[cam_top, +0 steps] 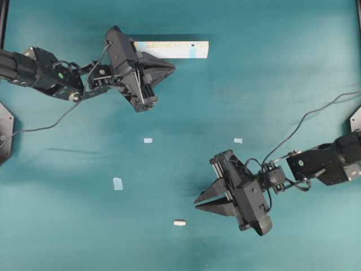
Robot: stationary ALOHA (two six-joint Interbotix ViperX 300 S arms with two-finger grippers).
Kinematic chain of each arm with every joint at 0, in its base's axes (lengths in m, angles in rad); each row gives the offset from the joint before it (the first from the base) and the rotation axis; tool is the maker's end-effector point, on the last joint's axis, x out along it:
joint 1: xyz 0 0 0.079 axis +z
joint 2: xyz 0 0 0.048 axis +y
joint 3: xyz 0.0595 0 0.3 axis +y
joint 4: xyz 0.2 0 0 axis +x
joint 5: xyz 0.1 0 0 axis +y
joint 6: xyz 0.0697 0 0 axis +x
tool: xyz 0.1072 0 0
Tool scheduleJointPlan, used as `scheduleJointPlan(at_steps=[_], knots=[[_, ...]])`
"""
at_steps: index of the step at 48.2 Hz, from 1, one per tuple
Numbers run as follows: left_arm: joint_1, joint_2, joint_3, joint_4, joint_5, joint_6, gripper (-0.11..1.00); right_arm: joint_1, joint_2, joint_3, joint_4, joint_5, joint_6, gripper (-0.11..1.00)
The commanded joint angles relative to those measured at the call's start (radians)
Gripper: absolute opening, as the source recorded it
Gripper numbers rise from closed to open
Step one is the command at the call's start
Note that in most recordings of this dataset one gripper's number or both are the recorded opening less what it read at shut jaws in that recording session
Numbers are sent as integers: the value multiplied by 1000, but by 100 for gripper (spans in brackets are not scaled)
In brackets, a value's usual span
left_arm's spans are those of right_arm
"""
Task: Move the wooden board into place and insert the rod into its hole.
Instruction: 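Move the left gripper down over the end of the white board strip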
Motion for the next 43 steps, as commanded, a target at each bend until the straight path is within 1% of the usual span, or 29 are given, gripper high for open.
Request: scheduleJointPlan(at_steps=[1, 2, 3, 4, 6, 8, 10, 14, 18, 22, 27, 29, 32, 33, 39, 41, 43], knots=[[6, -37, -18, 32, 86, -12, 16, -2, -21, -12, 0, 0, 0, 24], [9, -43, -23, 32, 117, -14, 16, -3, -28, -9, 0, 11, -2, 24], [11, -49, -29, 34, 150, -12, 13, -5, -34, -11, -2, 26, -2, 22], [12, -57, -35, 34, 186, -12, 9, -5, -41, -11, -2, 41, -3, 17], [15, -74, -51, 35, 258, -12, 2, -5, -61, -14, 0, 86, -8, 9], [18, -95, -67, 35, 327, -8, 0, -5, -84, -17, -2, 143, -11, 3], [18, -118, -84, 37, 394, -3, 0, -5, -107, -20, -5, 204, -14, 0], [18, -169, -117, 41, 526, 2, 0, -5, -152, -32, -14, 321, -14, 0], [18, -206, -129, 44, 614, 2, 0, -2, -184, -38, -18, 411, -9, 0], [20, -241, -123, 44, 657, 2, 1, 0, -209, -48, -18, 474, -9, 0], [18, -278, -101, 44, 669, 6, 2, 0, -222, -63, -20, 528, -8, 0], [18, -293, -87, 46, 669, 17, 8, 0, -225, -72, -18, 549, -8, 0], [23, -319, -66, 51, 673, 58, 24, 0, -227, -87, -18, 594, -8, 0], [25, -327, -60, 51, 673, 75, 31, 0, -225, -94, -18, 611, -6, 0], [43, -367, -23, 51, 689, 202, 64, 0, -227, -137, -18, 716, 0, 0], [54, -382, -14, 51, 693, 242, 74, 0, -227, -147, -18, 746, 6, 5], [66, -396, -6, 49, 696, 281, 82, 0, -227, -158, -18, 772, 14, 12]])
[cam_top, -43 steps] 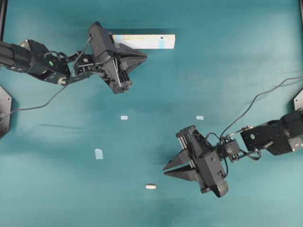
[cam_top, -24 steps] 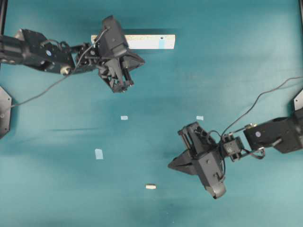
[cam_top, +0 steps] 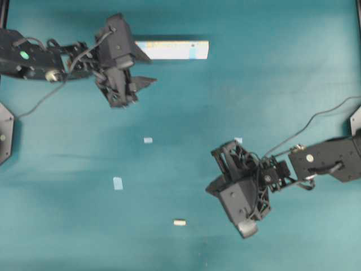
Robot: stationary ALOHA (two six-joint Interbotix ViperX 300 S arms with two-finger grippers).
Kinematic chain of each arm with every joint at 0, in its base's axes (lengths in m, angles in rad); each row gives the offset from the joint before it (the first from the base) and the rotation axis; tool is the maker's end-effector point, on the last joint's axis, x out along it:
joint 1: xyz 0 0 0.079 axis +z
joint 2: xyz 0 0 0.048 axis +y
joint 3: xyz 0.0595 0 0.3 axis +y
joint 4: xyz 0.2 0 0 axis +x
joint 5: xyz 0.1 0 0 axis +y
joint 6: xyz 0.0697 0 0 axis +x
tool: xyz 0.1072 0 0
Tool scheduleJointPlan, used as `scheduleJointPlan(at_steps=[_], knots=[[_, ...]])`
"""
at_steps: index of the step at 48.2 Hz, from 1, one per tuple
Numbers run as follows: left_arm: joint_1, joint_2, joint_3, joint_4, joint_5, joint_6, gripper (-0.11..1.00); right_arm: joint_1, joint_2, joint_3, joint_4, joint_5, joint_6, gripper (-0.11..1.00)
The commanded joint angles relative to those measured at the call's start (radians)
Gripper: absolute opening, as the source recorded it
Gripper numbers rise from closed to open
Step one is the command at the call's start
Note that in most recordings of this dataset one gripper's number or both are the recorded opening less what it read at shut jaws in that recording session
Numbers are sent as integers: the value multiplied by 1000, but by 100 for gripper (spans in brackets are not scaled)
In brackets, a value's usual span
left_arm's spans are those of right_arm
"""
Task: Move the wooden board into place and insert the rod into its hole.
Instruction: 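Move the left gripper down over the end of the white board strip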
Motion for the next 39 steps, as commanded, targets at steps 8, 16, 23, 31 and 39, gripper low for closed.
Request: scheduleJointPlan(at_steps=[8, 16, 23, 31, 39], knots=[[97, -81, 8, 2, 0, 153, 91, 2, -26, -71, 0, 117, 67, 57], [161, -57, 8, 2, -11, 198, 91, 2, -25, -92, -2, 156, 156, 91], [183, -2, -5, 2, -63, 218, 91, 2, -25, -109, -2, 175, 196, 90], [184, 75, -8, 2, -141, 219, 91, 2, -25, -138, -2, 241, 222, 90], [186, 141, -28, 2, -169, 219, 91, 2, -25, -160, -2, 291, 235, 90]])
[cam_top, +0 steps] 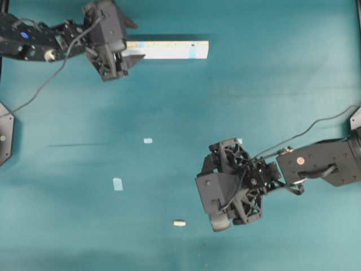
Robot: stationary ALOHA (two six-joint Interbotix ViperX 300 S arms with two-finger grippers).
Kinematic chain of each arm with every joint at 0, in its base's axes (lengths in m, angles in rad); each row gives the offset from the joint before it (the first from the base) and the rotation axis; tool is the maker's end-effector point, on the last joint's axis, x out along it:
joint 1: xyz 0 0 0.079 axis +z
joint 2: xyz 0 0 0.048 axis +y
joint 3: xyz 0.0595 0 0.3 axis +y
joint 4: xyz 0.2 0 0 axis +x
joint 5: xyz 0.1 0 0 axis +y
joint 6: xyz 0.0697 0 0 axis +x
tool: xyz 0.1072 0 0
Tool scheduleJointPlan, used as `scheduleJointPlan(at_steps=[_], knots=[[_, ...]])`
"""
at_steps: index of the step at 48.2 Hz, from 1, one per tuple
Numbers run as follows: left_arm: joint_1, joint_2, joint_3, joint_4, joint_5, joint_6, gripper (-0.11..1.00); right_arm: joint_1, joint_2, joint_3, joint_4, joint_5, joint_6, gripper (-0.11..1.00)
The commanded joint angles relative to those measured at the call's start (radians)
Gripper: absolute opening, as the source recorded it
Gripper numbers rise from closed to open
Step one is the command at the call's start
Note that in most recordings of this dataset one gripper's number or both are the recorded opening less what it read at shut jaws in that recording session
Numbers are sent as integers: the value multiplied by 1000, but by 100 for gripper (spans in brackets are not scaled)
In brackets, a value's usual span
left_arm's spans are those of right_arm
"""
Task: Move the wooden board into place and insert the rod into its hole.
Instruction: 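Move the left gripper down over the end of the white board strip, then close the left gripper on the board end and lift it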
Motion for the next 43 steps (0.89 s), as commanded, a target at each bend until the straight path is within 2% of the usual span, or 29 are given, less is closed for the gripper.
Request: scheduleJointPlan(at_steps=[1, 14, 28, 32, 41, 43], knots=[[5, 18, -32, 0, -20, 6, 91, 3, -25, -31, -2, 15, 3, 90], [6, 129, -100, 2, -32, 5, 91, 3, -25, -41, -2, 25, 6, 90], [6, 149, -107, 2, -28, -5, 89, 3, -25, -54, -2, 60, 6, 90], [5, 150, -106, 2, -26, -9, 76, 3, -23, -52, -3, 60, 5, 90], [0, 150, -106, 2, -25, -9, 28, 2, -23, -54, -5, 61, 5, 90], [-2, 150, -106, 2, -25, -9, 21, 3, -21, -52, -6, 61, 5, 90]])
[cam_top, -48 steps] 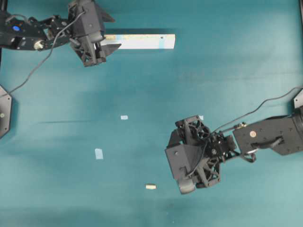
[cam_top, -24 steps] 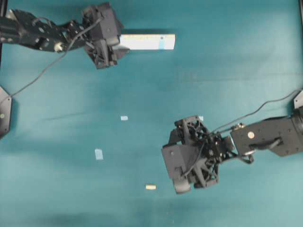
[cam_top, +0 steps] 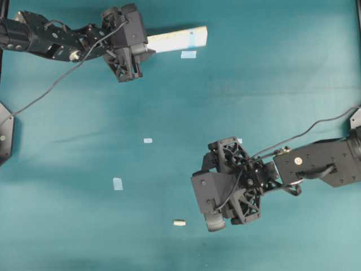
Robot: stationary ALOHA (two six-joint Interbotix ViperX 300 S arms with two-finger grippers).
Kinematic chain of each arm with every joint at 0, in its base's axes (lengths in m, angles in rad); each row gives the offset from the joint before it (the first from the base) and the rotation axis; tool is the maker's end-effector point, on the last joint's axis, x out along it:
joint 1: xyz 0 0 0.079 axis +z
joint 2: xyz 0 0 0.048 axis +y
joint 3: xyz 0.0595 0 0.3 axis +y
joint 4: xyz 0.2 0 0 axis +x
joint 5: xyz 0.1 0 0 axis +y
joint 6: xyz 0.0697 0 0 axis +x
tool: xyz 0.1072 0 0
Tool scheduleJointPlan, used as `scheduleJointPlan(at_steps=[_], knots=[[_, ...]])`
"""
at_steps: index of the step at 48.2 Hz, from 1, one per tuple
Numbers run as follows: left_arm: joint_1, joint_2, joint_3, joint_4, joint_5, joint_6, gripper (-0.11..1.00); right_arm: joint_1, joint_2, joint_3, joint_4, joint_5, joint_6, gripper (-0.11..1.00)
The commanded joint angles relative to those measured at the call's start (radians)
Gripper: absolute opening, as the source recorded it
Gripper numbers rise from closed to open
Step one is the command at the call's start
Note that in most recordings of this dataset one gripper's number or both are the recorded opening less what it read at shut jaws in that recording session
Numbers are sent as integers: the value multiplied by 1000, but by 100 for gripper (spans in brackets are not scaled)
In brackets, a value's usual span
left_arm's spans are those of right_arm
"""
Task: Move the wooden board into place and insert the rod into its hole.
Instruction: 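Close the left gripper on the board end and lift it, then swing the held board toward the table center with the left gripper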
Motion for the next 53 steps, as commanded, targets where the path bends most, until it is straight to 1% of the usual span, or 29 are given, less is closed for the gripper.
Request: scheduleJointPlan(at_steps=[1, 13, 19, 24, 30, 39, 43, 48, 53], knots=[[-2, -17, -12, 0, -3, -3, 21, 3, -21, -21, -6, 0, 0, 90], [-14, -40, -20, -2, 9, -5, 21, 2, -21, -21, -9, 12, -2, 90], [-38, -118, -44, -3, 64, -6, 21, 3, -21, -21, -11, 12, 0, 90], [-80, -176, -61, -6, 121, -17, 21, 3, -23, -21, -11, 12, 0, 90], [-147, -196, -63, -6, 143, -77, 21, 2, -23, -21, -11, 12, -2, 90], [-267, -149, -66, -6, 140, -224, 21, 2, -23, -21, -21, 11, -2, 90], [-313, -121, -71, -6, 124, -278, 21, 2, -21, -21, -28, 11, -2, 90], [-368, -84, -80, -6, 72, -327, 21, 2, -23, -21, -32, 11, -2, 90], [-403, -57, -91, -6, 40, -357, 21, 2, -23, -21, -32, 12, -2, 90]])
